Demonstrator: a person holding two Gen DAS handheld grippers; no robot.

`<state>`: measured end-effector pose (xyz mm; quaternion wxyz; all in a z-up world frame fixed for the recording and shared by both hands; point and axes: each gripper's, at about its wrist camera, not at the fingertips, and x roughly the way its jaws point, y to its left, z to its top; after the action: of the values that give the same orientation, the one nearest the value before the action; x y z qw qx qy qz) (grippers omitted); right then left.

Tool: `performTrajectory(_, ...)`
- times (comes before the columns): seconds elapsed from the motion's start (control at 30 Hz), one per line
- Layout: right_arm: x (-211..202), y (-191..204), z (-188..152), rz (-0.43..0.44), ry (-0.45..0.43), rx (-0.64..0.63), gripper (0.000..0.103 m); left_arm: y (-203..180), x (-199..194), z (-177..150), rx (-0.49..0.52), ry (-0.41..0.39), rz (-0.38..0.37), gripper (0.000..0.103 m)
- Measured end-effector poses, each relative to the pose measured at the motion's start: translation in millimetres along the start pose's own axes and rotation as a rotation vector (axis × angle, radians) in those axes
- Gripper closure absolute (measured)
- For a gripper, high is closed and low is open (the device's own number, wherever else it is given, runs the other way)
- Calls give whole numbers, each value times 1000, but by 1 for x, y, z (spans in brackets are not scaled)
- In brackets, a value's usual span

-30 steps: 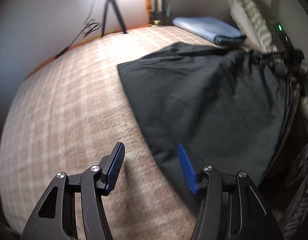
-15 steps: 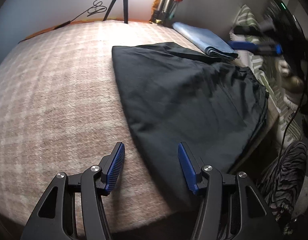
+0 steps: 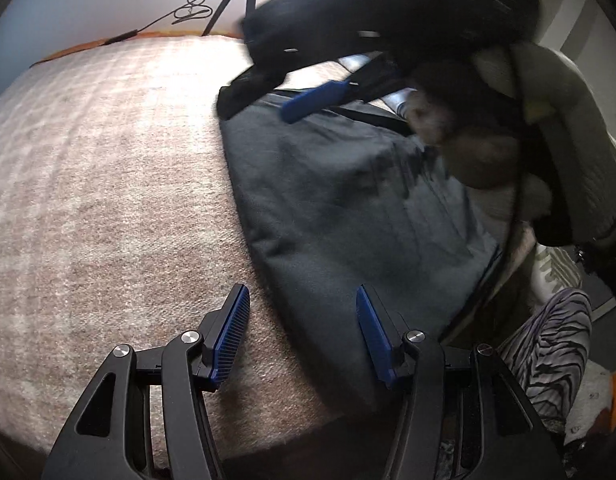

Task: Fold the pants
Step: 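Move both open tools back over the folded pants, then close the right tool on the pants edge while the left tool pinches the pants too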

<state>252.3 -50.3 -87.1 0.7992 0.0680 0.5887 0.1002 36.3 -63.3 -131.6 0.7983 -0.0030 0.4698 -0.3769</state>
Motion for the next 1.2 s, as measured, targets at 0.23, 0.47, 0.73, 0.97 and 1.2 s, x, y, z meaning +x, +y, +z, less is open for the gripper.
performTrajectory(0.23,22,27,16,-142,94,-75,48,12,-11,-3,-46,-16,-64,51)
performTrajectory(0.47,51,50,17,-302,202,-200,49,-2,-23,3,32,-57,-90,51)
performTrajectory(0.73,49,48,15,-307,210,-221,84,-9,-29,7,73,-70,-64,50)
performTrajectory(0.97,19,17,15,-200,120,-135,101,16,-27,15,-45,-76,-10,42)
performTrajectory(1.2,-6,-12,15,-115,73,-62,101,20,-17,19,-59,-31,-94,50)
